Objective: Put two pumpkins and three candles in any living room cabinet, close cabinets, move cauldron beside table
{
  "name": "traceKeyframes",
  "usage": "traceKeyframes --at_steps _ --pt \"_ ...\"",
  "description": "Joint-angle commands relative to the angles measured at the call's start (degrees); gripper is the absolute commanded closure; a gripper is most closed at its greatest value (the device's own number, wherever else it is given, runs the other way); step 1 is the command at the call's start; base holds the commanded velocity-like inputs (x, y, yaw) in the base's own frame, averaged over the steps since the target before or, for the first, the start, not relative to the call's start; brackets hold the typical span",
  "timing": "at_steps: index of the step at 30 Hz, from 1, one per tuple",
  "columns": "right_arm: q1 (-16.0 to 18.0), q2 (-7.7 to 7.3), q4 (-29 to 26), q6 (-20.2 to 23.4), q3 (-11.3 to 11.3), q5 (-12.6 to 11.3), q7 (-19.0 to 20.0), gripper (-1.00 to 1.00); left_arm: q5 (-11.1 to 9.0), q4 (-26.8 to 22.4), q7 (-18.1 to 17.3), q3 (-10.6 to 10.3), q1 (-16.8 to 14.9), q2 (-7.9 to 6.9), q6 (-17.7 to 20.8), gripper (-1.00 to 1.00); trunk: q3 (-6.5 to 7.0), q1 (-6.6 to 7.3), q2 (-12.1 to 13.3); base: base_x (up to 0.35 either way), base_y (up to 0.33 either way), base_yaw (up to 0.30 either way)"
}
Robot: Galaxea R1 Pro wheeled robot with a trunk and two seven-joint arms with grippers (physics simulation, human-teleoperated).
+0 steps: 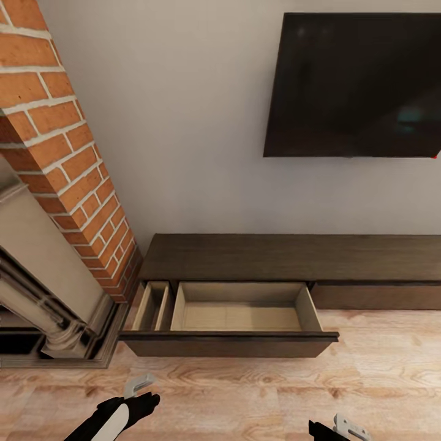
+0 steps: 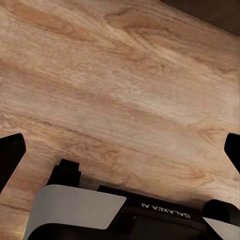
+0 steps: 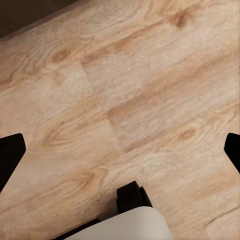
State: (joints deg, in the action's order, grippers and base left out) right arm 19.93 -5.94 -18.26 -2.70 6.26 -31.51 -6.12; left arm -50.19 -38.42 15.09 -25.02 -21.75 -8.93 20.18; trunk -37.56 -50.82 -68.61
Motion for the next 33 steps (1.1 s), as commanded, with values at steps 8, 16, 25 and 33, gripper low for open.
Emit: traceKeyframes --at_steps 8,16,25,33 --pt "0.02 -0.04 -0.03 -0.20 0.50 -0.57 -0.31 -1.00 -0.61 -0.11 0.56 -0.38 -0.04 -0.07 0.03 -1.00 0.72 0.00 -0.03 0.000 0.000 0.070" --pt "0.02 -0.04 -0.03 -0.20 0.57 -0.57 -0.30 -1.00 -0.61 -0.11 0.56 -0.38 -0.04 -0.03 0.03 -1.00 1.48 0.00 -0.03 0.000 0.000 0.070" --pt "0.02 -0.04 -0.03 -0.20 0.55 -0.57 -0.30 -1.00 -0.61 -0.09 0.56 -0.38 -0.04 -0.03 0.03 -1.00 2.34 0.00 -0.03 -0.085 0.047 0.077" --pt "0.02 -0.04 -0.03 -0.11 0.51 -0.60 -0.22 -1.00 -0.54 -0.11 0.56 -0.38 -0.04 -0.10 0.03 -1.00 2.99 0.00 -0.03 -0.054 0.033 0.102"
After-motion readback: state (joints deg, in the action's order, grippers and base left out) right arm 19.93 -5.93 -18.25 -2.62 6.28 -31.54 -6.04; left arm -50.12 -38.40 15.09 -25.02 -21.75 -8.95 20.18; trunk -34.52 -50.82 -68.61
